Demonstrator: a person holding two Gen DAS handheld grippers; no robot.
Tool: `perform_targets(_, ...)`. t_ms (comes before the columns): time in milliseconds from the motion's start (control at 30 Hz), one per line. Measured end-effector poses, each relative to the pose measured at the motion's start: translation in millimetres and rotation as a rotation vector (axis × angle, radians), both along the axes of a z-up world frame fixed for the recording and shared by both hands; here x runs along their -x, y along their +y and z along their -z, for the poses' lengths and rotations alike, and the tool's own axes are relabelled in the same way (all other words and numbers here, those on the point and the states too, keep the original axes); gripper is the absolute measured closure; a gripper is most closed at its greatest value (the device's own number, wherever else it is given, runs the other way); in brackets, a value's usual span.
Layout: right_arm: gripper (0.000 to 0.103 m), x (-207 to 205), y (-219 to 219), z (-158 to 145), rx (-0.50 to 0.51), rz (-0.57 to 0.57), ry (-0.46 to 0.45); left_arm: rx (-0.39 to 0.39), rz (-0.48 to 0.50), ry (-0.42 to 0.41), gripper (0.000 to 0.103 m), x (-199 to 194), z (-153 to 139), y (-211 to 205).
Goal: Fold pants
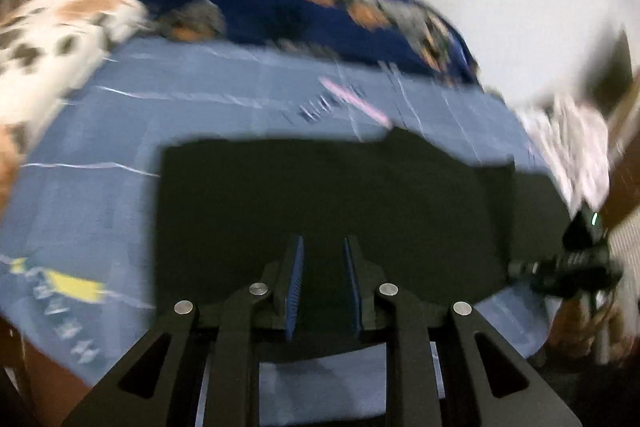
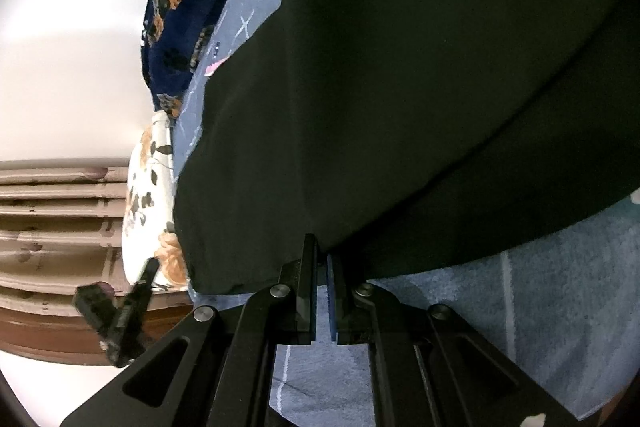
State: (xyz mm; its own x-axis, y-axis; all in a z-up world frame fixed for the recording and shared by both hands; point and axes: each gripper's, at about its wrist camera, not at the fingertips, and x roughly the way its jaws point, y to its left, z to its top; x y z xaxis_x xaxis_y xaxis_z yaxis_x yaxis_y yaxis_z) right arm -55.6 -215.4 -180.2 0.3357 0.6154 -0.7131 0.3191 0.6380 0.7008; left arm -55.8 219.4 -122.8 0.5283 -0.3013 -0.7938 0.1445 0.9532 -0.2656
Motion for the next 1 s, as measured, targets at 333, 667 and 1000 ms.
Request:
perform_targets(333,0.079,-9.3,-79.1,-10.3,-0.099,0.187,-0.108,0.068,-0.052,0.095,0.082,-3.9,41.1,-4.6)
perform_targets(667,0.079,-11.0,-256.8,-25.8,-0.054,0.548,-0.261,0.053,-0.049,0.107,0.082,-5.6,45.0,-9.5)
perform_targets(1000,0.098,0.1,-301.0,-54.3,0.04,0.6,-0.309,0.028,-0.04,0.11,0.082,-7.1,44.7,-12.2)
